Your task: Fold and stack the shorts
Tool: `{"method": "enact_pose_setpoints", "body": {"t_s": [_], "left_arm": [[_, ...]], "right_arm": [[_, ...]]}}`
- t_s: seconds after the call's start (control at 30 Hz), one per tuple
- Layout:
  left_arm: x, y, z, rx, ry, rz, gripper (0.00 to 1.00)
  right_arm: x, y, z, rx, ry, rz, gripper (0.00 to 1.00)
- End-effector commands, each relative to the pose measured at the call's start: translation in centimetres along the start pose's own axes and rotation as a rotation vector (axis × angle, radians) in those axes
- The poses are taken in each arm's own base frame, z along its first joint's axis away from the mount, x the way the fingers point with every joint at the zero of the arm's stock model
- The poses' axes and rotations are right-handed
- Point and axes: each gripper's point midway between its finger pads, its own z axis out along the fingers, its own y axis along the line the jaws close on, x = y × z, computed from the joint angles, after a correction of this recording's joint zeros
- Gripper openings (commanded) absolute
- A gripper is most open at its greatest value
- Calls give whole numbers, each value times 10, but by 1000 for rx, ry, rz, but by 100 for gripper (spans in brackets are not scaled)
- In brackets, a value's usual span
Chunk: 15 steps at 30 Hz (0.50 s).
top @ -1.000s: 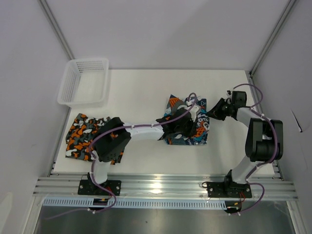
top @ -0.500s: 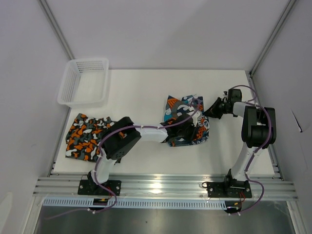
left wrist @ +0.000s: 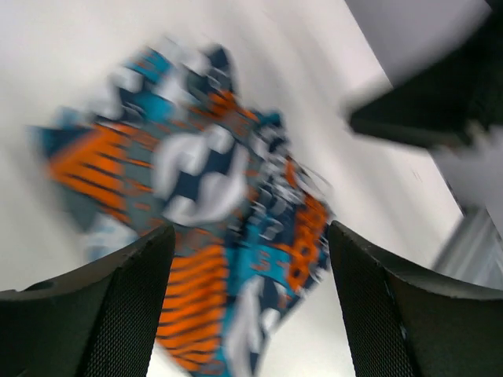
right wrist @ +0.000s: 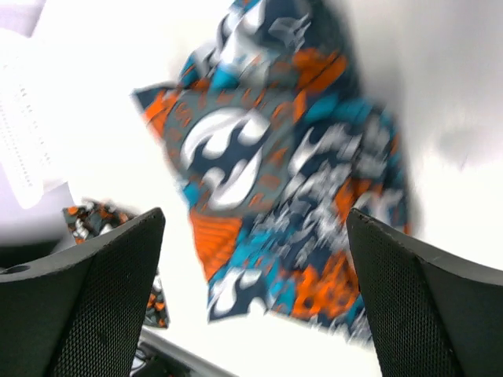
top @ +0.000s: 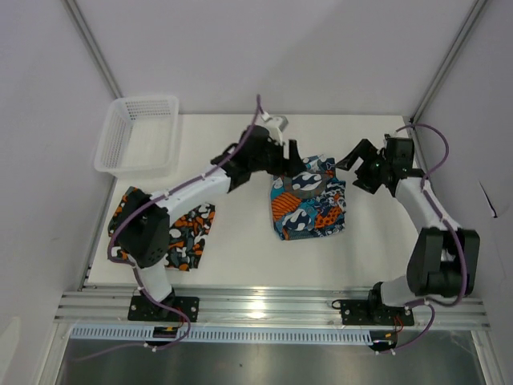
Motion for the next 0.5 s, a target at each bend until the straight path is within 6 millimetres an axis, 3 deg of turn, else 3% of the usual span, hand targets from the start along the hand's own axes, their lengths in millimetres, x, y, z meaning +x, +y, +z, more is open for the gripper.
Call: {"method": "enact_pose_setpoints", "body": {"t_s": [0.0, 0.03, 0.1, 0.13, 0.17, 0.2, 0.23, 0.27, 0.3, 0.47], "left_arm": [[-16, 39, -11, -70, 47, 8, 81], [-21, 58, -5, -102, 48, 29, 80], [-40, 67, -1, -102, 33, 90, 80], [-39, 74, 4, -118, 45, 106, 80], [-28, 86, 16, -136, 85, 115, 80], [-43, 83, 19, -129, 70, 159, 80], [-40, 85, 24, -126, 88, 171, 80], [-23, 98, 34, -145, 147, 168, 80], [-36, 95, 37, -136, 127, 198, 79], [-20, 104, 57, -111, 198, 232, 76]], "right_arm": [[30, -4, -28, 132, -53, 61, 99], [51, -1, -29, 128, -20, 64, 99], [70, 12, -44, 123, -46, 159, 99], [74, 9, -47, 163, -94, 185, 99], [102, 14, -45, 147, -58, 169, 100], [112, 19, -46, 141, -64, 265, 99], [114, 20, -53, 135, -115, 312, 99], [138, 20, -47, 119, -80, 326, 100], [145, 23, -46, 104, -79, 404, 99], [174, 22, -32, 131, -76, 458, 94]]}}
